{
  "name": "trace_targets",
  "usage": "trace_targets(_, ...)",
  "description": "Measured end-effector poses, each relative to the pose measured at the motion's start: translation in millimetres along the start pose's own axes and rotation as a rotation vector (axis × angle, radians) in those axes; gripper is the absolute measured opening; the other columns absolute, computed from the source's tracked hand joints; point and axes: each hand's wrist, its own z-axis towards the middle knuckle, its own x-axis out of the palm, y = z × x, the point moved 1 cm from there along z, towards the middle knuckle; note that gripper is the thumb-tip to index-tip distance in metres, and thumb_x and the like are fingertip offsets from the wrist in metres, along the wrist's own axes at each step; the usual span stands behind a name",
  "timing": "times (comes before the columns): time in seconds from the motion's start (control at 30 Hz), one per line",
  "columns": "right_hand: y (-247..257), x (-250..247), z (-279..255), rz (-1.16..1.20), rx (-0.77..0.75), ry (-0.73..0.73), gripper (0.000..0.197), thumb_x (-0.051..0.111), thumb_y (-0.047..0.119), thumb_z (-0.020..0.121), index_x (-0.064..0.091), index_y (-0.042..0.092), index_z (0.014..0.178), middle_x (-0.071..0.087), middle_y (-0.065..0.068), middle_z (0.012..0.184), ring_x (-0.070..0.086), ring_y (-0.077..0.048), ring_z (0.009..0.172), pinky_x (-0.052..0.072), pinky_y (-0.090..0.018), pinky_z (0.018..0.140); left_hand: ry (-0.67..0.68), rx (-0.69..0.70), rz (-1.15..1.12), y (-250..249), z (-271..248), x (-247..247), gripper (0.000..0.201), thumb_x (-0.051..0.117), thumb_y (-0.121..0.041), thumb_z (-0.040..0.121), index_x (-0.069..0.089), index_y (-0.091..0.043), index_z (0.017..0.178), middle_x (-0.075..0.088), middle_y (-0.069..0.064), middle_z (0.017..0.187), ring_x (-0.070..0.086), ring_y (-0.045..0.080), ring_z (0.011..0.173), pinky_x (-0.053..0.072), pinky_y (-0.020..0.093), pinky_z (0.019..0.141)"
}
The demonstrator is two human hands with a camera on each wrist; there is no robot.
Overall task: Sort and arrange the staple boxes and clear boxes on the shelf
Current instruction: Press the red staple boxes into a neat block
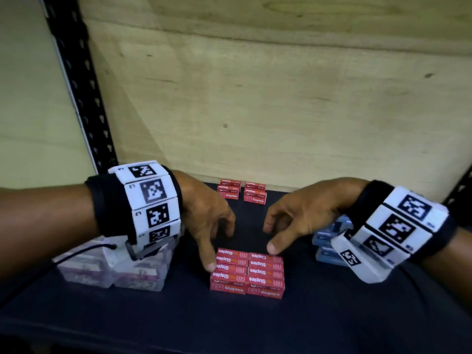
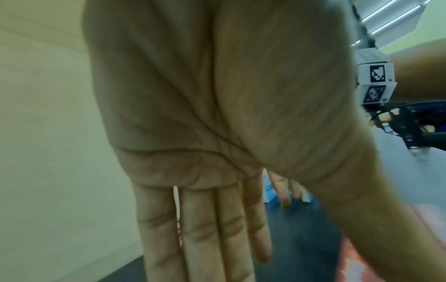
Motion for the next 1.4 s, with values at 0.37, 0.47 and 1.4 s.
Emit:
trace_targets(0.37,-29.9,-70.1,74.2,-0.161,0.038,-0.232,0.028,0.072,0.044,0.085,0.065,0.026,0.105,0.075,0.002,0.088,0.062,-0.009,0.077,0.042,-0.026,0.068,-0.342,-0.13,0.086,62.6,64.3,-73.6,0.03,0.073,-0.046,0.082,0.063,-0.027,0.103,0.066,-0.008,0.089,0.06,0.008,0.079,0.048,0.028,0.074)
trace_targets(0.47,-34.4,-70.8,95.9,-0.218,0.056,-0.224,0.021,0.072,0.036,0.086,0.069,0.021,0.1,0.074,0.001,0.082,0.063,-0.014,0.075,0.047,-0.028,0.07,-0.312,-0.165,0.139,70.2,84.5,-78.0,0.033,0.072,-0.047,0.082,0.063,-0.025,0.105,0.063,-0.007,0.087,0.056,0.008,0.077,0.043,0.028,0.069)
trace_targets(1.4,-20.2,-18.2,48.0,-0.178,-0.021,-0.101,0.016,0.072,0.032,0.087,0.069,0.025,0.101,0.059,0.016,0.078,0.051,0.0,0.068,0.041,-0.019,0.062,-0.139,0.015,0.191,15.8,50.7,-32.2,0.016,0.069,-0.034,0.087,0.068,-0.024,0.1,0.061,-0.013,0.083,0.052,0.001,0.069,0.045,0.02,0.064)
